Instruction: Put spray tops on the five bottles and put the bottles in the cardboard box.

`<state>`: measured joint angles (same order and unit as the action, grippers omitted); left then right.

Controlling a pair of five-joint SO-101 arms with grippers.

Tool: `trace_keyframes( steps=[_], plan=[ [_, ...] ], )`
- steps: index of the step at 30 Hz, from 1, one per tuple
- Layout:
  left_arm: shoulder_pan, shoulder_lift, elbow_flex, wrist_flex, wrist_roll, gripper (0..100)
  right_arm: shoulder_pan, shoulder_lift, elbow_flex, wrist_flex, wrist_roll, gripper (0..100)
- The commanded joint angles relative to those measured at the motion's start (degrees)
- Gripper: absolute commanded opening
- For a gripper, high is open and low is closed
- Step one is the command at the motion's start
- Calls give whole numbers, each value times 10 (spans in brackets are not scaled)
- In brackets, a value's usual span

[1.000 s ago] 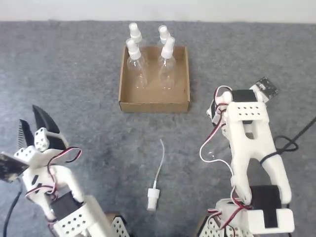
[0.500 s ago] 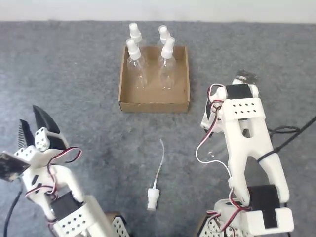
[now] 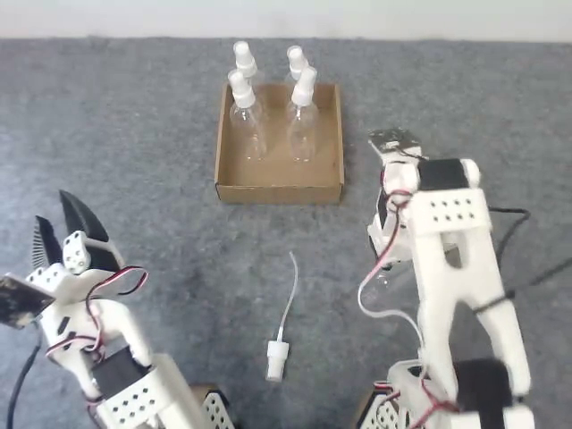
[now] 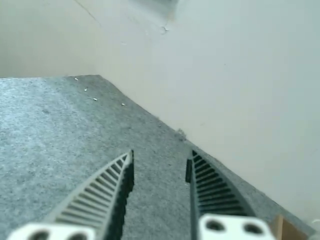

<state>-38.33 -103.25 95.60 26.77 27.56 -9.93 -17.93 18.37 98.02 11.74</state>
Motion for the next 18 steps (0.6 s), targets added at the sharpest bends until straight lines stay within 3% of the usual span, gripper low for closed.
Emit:
trace_keyframes(
  steps=[1,9,18],
  plan=[
    [1,-10,-21,-18,-6,160,-1,-82,-32,29,69,242],
    [1,-10,-21,-18,-6,160,-3,-109,29,31,216,242],
    [1,-10,-21,-18,-7,160,-1,-106,36,37,432,242]
  ],
)
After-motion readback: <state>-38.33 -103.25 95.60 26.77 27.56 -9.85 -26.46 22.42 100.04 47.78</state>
